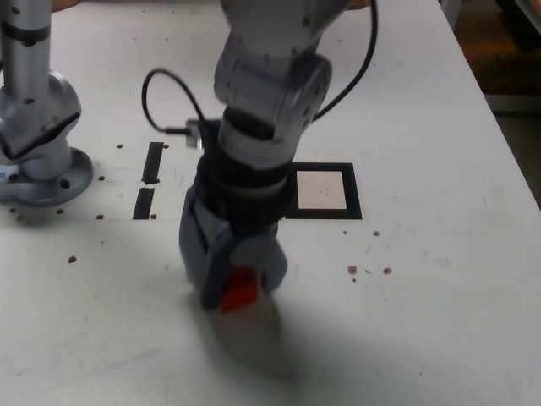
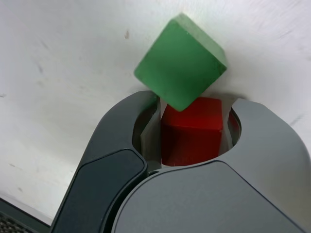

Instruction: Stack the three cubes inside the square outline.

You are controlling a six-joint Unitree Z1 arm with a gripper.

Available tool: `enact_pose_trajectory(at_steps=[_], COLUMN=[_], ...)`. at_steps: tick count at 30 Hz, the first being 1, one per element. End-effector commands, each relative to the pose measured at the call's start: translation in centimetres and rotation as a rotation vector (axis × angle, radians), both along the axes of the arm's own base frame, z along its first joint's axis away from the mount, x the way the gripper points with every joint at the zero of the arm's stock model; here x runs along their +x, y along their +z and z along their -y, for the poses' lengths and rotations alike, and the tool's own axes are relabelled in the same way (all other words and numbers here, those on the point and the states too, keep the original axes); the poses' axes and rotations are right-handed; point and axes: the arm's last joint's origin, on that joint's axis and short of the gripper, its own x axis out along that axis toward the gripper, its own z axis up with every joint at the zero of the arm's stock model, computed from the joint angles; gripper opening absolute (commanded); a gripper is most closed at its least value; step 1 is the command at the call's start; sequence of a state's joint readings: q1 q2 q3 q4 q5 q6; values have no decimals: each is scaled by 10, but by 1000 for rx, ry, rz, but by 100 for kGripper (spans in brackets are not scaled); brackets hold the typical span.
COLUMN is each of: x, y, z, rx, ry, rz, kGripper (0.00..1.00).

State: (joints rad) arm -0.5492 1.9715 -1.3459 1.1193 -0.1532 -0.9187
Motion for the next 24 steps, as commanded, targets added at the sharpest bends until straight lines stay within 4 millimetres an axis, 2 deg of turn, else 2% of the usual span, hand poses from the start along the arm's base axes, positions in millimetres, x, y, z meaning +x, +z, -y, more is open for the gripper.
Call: enact_pose_trajectory(at_steps=[1, 7, 10, 12, 18, 24], x=[-1, 4, 12, 18, 40, 60], y=[22, 84, 103, 108, 103, 73], z=[-2, -5, -12, -20, -57, -90], rx=[24, 80, 104, 122, 158, 157], ry=[0, -100, -232, -300, -406, -391], rz=[-11, 37, 112, 139, 126, 76], kGripper=[13, 14, 14, 14, 14, 14])
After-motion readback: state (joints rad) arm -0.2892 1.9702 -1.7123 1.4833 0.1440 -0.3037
